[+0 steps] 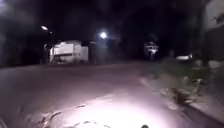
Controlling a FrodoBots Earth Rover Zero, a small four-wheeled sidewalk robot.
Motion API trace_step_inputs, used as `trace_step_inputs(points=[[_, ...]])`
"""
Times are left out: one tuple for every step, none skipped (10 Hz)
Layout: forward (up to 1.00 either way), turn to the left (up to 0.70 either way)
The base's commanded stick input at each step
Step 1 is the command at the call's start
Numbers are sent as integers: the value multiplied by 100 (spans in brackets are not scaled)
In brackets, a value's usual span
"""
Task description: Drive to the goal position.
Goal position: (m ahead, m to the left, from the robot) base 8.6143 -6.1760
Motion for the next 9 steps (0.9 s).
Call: trace_step_inputs(points=[[70,0],[70,0],[70,0],[70,0],[70,0],[70,0],[70,0],[70,0],[70,0]])
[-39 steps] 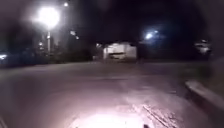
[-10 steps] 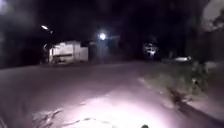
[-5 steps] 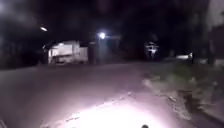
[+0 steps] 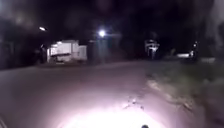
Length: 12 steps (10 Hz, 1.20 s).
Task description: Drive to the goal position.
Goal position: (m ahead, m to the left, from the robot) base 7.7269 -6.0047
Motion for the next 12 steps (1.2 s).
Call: trace_step_inputs(points=[[70,0],[70,-5],[70,-21],[70,-35],[70,-35],[70,-35],[70,-19],[70,0],[70,0],[70,-1],[70,-10],[70,-33]])
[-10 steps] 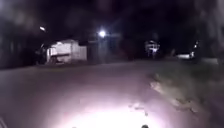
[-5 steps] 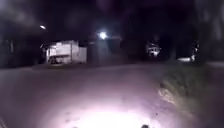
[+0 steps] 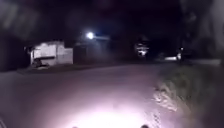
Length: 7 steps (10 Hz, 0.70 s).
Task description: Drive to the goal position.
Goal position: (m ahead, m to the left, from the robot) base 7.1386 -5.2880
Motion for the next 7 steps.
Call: trace_step_inputs(points=[[70,-35],[70,0],[70,0],[70,0],[70,0],[70,0],[70,-18]])
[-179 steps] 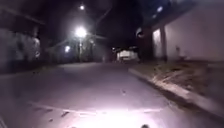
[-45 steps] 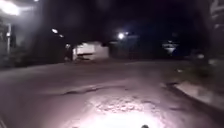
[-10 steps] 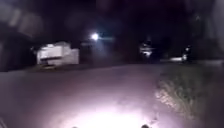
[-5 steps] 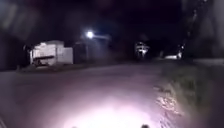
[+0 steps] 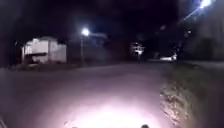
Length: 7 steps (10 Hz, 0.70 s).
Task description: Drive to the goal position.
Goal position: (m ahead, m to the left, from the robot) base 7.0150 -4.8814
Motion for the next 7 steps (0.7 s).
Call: trace_step_inputs(points=[[70,-35],[70,-33],[70,-25],[70,-8],[70,0],[70,-27],[70,-35]])
